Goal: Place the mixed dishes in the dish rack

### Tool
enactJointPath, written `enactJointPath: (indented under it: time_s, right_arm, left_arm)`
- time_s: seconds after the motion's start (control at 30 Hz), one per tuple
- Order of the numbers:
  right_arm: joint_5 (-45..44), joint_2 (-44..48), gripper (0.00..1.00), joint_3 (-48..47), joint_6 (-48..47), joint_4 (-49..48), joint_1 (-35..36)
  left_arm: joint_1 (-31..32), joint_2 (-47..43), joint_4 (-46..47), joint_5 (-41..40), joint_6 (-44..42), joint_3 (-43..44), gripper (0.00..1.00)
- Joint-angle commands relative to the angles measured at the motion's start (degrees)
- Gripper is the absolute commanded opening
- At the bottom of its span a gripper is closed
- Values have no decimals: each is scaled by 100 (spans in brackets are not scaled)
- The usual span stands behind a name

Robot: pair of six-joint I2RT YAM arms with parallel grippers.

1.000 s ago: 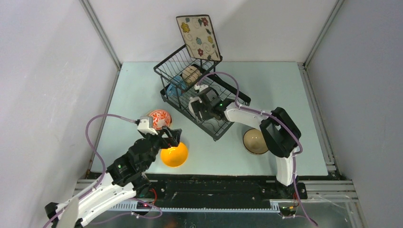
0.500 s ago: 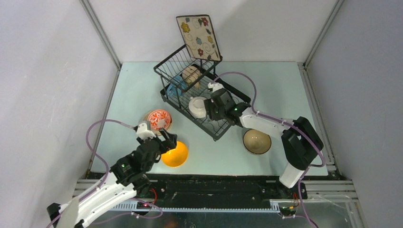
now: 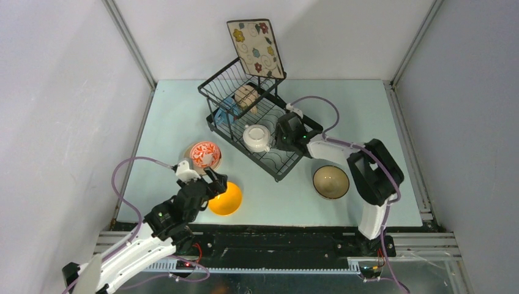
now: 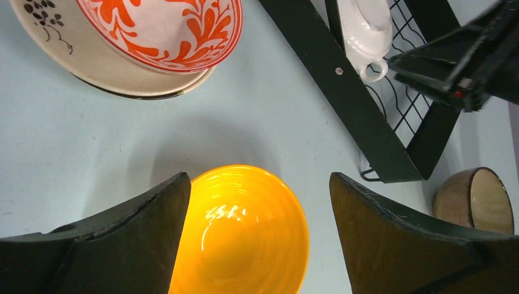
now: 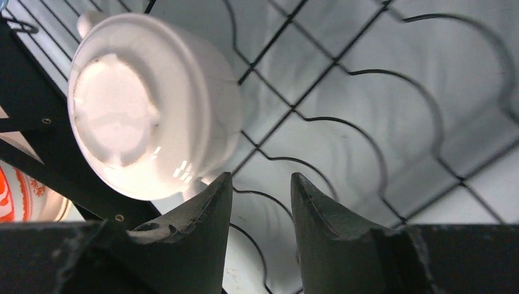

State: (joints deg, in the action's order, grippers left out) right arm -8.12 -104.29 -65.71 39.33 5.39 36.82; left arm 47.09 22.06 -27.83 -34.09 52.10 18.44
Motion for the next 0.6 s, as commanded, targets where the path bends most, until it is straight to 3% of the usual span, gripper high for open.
enactJointPath:
  time_s: [0.0, 0.3, 0.57]
  right_arm:
    - [404, -514, 43, -711, 529, -318, 212]
    - [1302, -386, 45, -1022, 318, -313, 142]
    - [1024, 702, 47, -265, -212, -145, 28]
  left_arm:
    - [-36, 151, 414, 49, -121, -101, 90]
    - [-49, 1066, 298, 161, 126, 19, 95]
    - [-47, 741, -302, -240, -43, 201, 96]
